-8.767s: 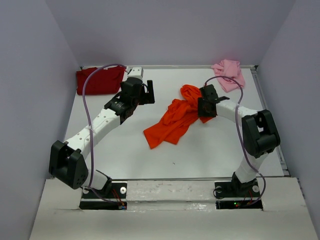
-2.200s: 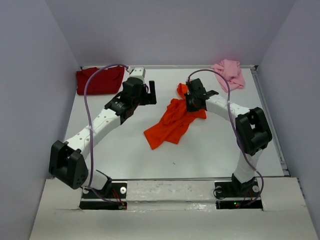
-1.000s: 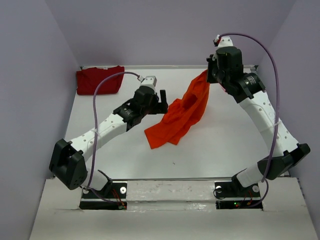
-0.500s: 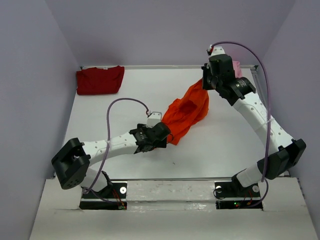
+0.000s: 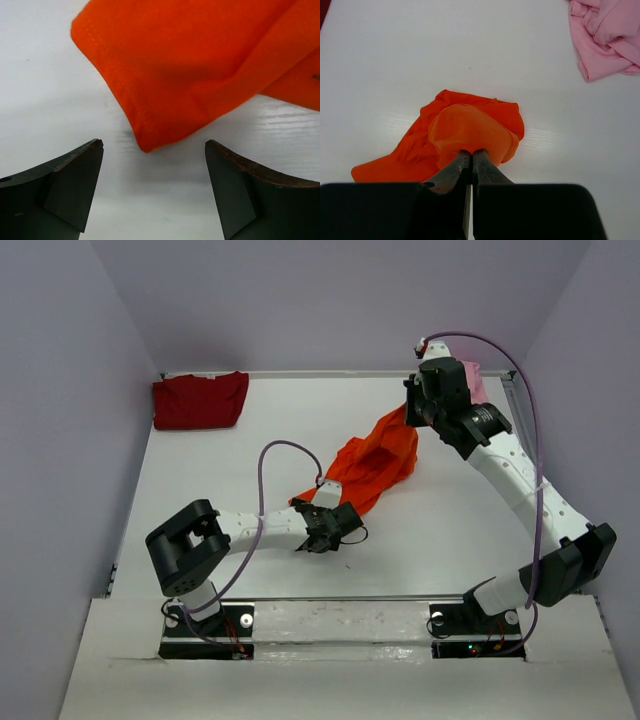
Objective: Fold and stack the t-shirts
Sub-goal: Flatten out the tshirt
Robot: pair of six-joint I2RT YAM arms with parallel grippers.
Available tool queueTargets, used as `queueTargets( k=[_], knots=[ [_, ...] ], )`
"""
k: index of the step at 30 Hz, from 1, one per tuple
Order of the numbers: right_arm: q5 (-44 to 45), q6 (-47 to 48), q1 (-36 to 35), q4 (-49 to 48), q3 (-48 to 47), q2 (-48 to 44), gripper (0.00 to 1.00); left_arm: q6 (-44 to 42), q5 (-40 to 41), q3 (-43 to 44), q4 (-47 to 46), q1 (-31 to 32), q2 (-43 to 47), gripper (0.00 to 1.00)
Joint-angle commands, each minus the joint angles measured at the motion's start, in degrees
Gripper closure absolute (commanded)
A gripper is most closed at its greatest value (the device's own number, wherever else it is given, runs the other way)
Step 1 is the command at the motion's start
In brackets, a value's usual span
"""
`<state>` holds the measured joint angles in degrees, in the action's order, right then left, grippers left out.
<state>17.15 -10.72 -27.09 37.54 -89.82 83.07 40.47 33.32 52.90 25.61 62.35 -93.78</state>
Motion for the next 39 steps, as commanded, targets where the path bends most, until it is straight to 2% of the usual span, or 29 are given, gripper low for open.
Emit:
queueTargets(
  k=[1,7,17,22,31,39],
  knots=[
    [0.4,0.3,-0.6,-4.1,0.5,-1.9,1.0,2.4,0.4,2.4,0.4,2.6,-0.4,0.08],
    [1.0,0.4,-0.6,-4.4,1.6,-2.1,1.0,4.0,0.3,2.1,1.1,5.6,-1.8,0.09],
    [0.8,0.7,-0.6,-4.9,2.4,-3.4,1.0,3.8,1.8,0.9,-0.3,5.3,-7.4,0.1],
    [0.9,0.7,-0.6,-5.1,2.6,-3.1,1.0,4.9,3.9,1.2,2.1,4.9,-9.3,0.1],
    [0.9,0.7,-0.6,-5.3,2.6,-3.0,1.0,5.3,3.3,0.6,6.1,1.9,-3.7,0.14],
    [1.5,0.9,-0.6,-5.5,3.2,-3.1,1.0,2.3,3.4,1.1,7.6,-0.8,-4.7,0.12]
  ],
)
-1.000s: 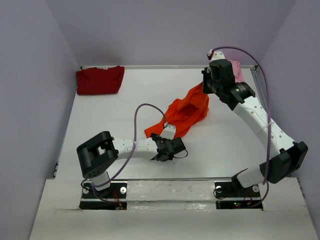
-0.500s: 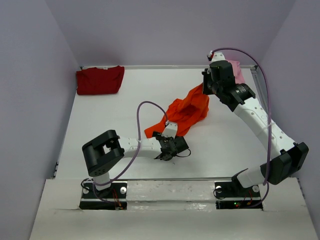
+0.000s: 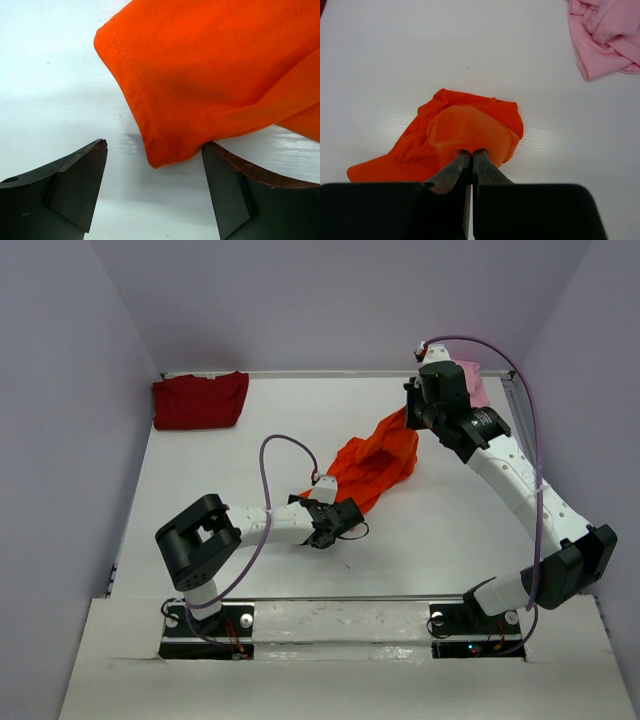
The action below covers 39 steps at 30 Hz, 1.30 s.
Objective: Fold and stack the t-shirts
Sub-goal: Flatten out the tshirt
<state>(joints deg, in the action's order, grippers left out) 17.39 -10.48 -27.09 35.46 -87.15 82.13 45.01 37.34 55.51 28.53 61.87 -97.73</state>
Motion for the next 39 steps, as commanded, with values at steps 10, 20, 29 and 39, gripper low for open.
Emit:
queueTargets(
  k=[10,20,29,39],
  knots=[
    [1.9,0.8,-0.6,-3.6,0.3,-1.6,1.0,-4.1,-5.0,-2.8,1.5,0.4,-2.1,0.3],
    [2.5,0.9,-0.1,-3.6,0.4,-1.4,1.0,-5.8,-6.5,-3.1,0.2,0.7,-2.8,0.75],
    [3.0,1.2,-0.1,-3.7,1.2,-1.5,1.0,-5.6,-5.5,-3.7,-0.8,0.8,-1.4,1.0],
    [3.5,1.4,-0.1,-3.9,1.7,-4.2,1.0,-3.7,3.5,-0.1,9.0,0.8,14.0,1.0]
  ],
)
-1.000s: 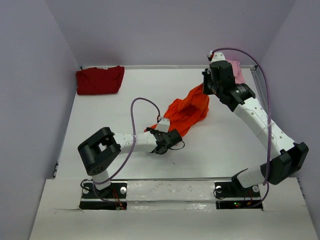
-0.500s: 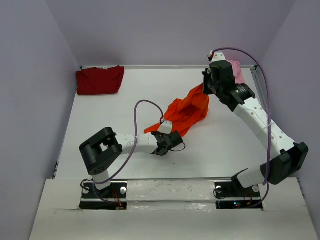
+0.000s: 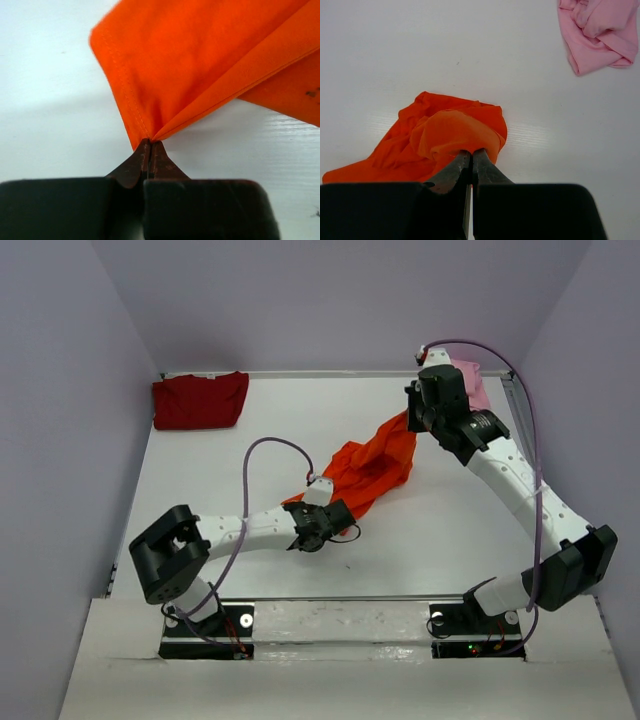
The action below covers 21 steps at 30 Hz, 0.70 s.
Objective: Fold and stack the t-shirts
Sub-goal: Flatten out the tshirt
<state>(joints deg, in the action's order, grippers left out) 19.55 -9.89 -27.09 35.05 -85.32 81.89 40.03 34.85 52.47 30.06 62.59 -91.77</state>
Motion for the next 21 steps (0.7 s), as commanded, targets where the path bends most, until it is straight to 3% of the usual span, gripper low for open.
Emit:
queueTargets(
  k=[1,12,17,21],
  knots=[
    [1.4,0.9,-0.1,-3.5,-0.1,-4.5,1.0,0.8,6.9,5.3,10.2,0.1,11.2,1.0],
    [2.2,0.8,-0.1,-4.4,-0.5,-12.8,1.0,-5.6,20.0,22.8,21.5,0.0,25.1,1.0],
    [6.4,2.3,-0.1,-4.1,-5.1,-18.1,1.0,-14.4,27.2,28.7,16.2,-1.4,32.0,1.0],
    [8.3,3.7,-0.1,-2.7,-10.7,-18.7,1.0,-19.7,28.5,32.9,14.1,-4.5,33.6,1.0]
  ],
)
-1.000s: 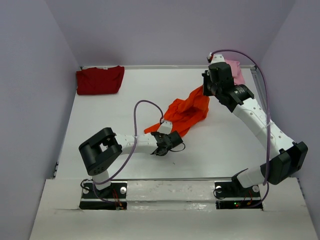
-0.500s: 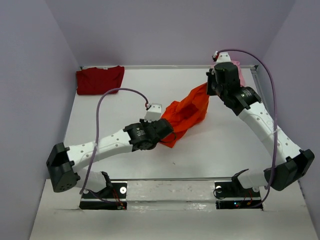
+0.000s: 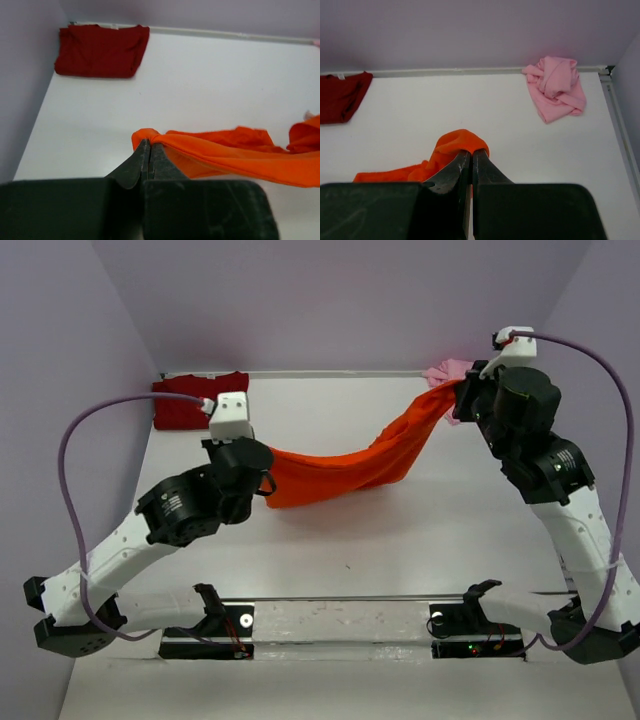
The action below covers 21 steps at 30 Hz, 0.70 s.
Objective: Fold and stack the t-shirts
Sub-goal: Flatten out the tshirt
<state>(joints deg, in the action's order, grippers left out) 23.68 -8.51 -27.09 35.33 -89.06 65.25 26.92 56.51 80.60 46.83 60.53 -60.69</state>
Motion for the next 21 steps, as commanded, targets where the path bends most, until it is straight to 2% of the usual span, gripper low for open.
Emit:
queueTargets(
  k=[1,8,12,18,21],
  knots=[
    [6.2,3.1,-0.1,-2.6,-7.9,-2.3,1.0,-8.4,7.1,6.1,-3.5,-3.0,3.0,1.0],
    [10.2,5.3,-0.1,-3.2,-13.6,-3.6,1.0,-14.3,9.7,12.6,-5.6,-5.2,4.1,1.0],
    [7.3,7.5,-0.1,-8.6,-12.8,-5.7,1.0,-20.2,11.1,15.9,-9.9,-5.2,4.3,1.0],
    [3.4,7.5,-0.1,-11.2,-14.7,-6.2,1.0,-24.1,10.4,24.5,-11.5,-5.2,1.8,1.0],
    [2.9,7.5,-0.1,-11.9,-16.3,-5.1,1.0,-29.5,10.5,25.6,-16.3,-5.2,0.8,1.0]
  ],
)
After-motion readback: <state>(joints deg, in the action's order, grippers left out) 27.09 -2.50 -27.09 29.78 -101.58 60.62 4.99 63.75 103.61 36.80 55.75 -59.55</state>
